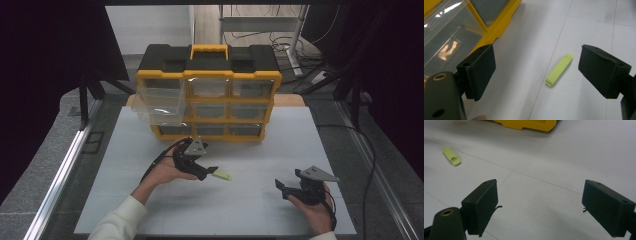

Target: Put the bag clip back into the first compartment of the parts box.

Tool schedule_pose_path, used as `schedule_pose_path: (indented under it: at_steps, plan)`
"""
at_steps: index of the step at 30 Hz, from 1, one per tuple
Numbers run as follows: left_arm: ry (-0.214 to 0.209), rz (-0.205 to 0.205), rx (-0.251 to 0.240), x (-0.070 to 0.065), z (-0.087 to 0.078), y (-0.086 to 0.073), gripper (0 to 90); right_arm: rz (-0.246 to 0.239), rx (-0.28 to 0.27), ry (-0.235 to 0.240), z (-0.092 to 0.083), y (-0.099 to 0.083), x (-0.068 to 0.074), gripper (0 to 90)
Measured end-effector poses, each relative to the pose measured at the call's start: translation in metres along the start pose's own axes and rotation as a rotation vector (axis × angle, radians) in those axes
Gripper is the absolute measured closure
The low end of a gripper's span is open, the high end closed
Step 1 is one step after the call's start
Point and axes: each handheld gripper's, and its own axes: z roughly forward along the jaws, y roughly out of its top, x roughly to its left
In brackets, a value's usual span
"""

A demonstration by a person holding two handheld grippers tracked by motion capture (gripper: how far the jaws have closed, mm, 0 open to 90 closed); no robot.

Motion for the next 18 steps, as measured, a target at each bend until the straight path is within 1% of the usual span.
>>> schedule_pose_path:
  at_steps: [5, 10, 12, 14, 18]
  plan:
    - [-0.014, 0.013, 0.012, 0.0, 0.005, 0.0, 14.6, 0.001, -0.002, 0.005, 0.0, 0.0, 0.0, 13.7]
    - [-0.024, 0.012, 0.031, -0.002, 0.011, 0.0, 14.6, 0.001, -0.003, 0.006, -0.001, 0.0, 0.0, 13.7]
    - [-0.029, 0.01, 0.031, -0.003, 0.014, 0.0, 14.6, 0.004, -0.002, 0.005, 0.0, 0.0, -0.001, 13.7]
    - [-0.038, 0.023, 0.037, -0.005, 0.017, 0.001, 14.6, 0.004, -0.002, 0.006, 0.0, 0.0, -0.001, 13.7]
    - [-0.058, 0.034, 0.049, -0.007, 0.023, 0.002, 14.6, 0.005, -0.002, 0.007, 0.0, 0.0, -0.001, 13.7]
